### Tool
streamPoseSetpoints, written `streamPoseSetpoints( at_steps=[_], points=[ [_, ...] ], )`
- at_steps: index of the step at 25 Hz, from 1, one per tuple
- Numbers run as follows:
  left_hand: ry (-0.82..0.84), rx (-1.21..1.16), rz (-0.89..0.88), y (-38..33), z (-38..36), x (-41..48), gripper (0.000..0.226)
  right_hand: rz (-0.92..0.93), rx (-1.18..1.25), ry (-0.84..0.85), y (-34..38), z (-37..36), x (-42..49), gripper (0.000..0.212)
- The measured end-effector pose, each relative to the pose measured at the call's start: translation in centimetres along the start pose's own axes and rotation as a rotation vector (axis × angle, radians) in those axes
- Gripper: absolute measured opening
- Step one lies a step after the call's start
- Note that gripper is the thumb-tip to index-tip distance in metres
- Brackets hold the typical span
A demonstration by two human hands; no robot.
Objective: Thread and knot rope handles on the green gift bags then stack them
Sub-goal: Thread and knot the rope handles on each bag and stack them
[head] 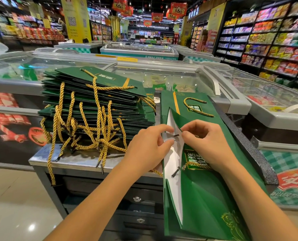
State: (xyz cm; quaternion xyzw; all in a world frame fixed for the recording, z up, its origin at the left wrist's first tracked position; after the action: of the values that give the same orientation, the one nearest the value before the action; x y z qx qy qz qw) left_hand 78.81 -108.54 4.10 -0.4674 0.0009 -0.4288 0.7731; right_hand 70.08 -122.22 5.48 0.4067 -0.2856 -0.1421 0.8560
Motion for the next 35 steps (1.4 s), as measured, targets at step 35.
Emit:
streamPoseSetpoints(
  at_steps=[35],
  points=[
    [0.155, 0.208, -0.027, 1.0, 0.7, -2.1, 0.087, 0.321, -0.468, 0.028, 1.7, -1.6, -0.8, 0.013]
  ],
)
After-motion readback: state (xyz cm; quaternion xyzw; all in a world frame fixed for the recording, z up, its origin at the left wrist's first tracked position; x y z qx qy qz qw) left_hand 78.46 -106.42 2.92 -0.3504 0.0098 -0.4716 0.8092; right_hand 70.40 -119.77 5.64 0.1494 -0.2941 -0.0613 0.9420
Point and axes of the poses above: each hand's wrist, its own x-axis towards the middle knuckle, its own z-axis out of the back of the hand, y = z × x, the point moved 8 cm from there along x, towards the middle knuckle, and after that the axes turned 12 degrees about -x, right-handed, at the moved point
